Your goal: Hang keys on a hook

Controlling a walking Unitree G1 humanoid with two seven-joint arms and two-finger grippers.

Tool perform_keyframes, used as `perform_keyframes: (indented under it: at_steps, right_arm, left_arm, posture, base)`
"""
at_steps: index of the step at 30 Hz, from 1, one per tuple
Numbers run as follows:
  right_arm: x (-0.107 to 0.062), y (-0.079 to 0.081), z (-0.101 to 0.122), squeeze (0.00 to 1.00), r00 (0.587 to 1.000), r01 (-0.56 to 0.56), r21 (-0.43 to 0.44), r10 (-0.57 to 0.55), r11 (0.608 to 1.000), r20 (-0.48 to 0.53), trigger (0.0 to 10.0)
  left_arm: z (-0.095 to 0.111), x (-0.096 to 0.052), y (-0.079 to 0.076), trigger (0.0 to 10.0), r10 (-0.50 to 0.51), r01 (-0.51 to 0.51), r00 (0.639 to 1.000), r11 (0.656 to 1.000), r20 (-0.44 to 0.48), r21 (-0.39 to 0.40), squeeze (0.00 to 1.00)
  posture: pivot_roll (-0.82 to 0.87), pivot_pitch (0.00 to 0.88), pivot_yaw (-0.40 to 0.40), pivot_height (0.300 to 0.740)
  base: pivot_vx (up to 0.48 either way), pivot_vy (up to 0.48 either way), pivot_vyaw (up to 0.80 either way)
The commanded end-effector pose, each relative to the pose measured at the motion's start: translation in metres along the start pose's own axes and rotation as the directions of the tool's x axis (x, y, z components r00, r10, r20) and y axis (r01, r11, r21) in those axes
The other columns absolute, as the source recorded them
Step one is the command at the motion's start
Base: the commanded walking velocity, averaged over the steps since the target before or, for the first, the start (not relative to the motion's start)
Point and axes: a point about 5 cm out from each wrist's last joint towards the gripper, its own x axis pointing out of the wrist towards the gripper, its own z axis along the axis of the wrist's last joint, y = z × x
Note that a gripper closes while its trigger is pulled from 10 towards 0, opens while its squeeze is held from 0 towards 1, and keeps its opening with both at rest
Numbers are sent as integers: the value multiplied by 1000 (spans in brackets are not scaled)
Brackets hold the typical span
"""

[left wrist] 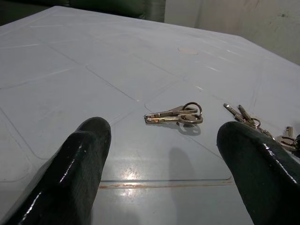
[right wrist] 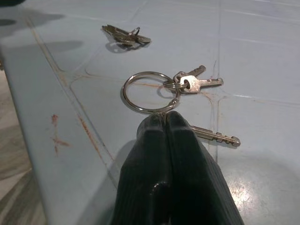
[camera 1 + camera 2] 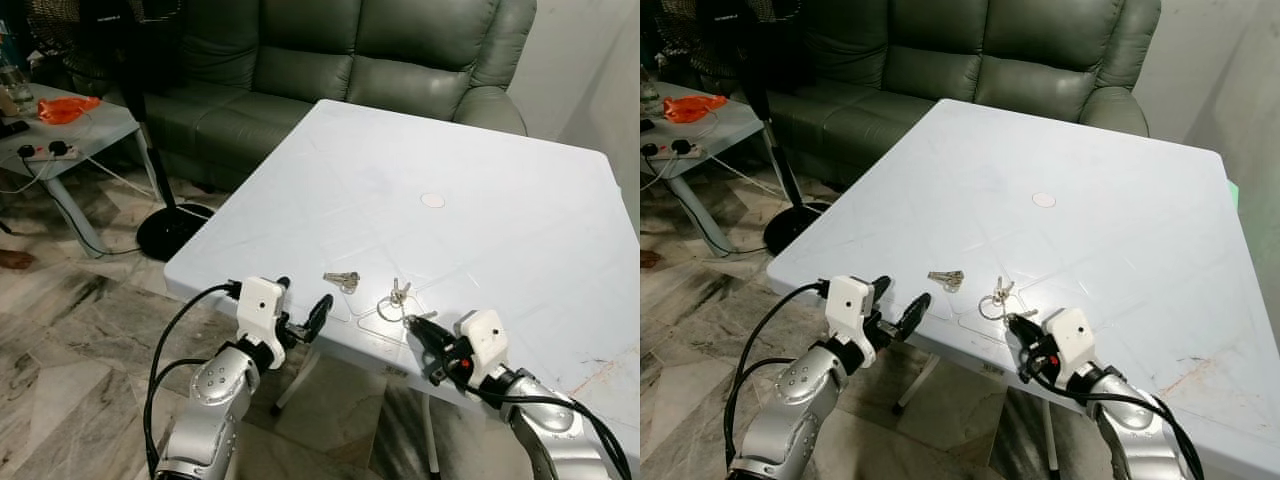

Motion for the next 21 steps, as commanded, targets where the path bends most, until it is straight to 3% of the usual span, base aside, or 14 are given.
perform_keyframes:
  at_steps: [1, 2, 3, 4, 21]
  right_arm:
    - [-1, -4, -1, 1000, 1000, 20, 24, -20, 999, -4, 10000]
    - [-1, -4, -1, 847, 1000, 19, 17, -19, 1000, -7, 10000]
    - [-1, -4, -1, 847, 1000, 16, 13, -16, 1000, -9, 10000]
    - [-1, -4, -2, 0, 1000, 16, 9, -16, 1000, -12, 10000]
    - [-4, -8, 1, 0, 1000, 16, 12, -16, 1000, 18, 10000]
  left_arm:
    - [2, 1, 0, 10000, -4, 4, 1000, 1000, 0, 4, 0]
    - [2, 1, 0, 10000, -5, 5, 1000, 1000, 0, 5, 0]
    - [2, 1, 1, 10000, -5, 5, 1000, 1000, 0, 5, 0]
    - [2, 1, 0, 10000, -6, 6, 1000, 1000, 1, 5, 0]
    - [2, 2, 0, 10000, -11, 11, 1000, 1000, 1, 5, 0]
  posture:
    - [4, 0, -33, 740]
    - [4, 0, -33, 740]
    - [4, 0, -33, 740]
    - [4, 0, -33, 740]
    - [-5, 0, -31, 740]
  base:
    - [0, 0, 0]
    - [0, 0, 0]
    - [0, 0, 0]
    - [0, 0, 0]
    - [0, 0, 0]
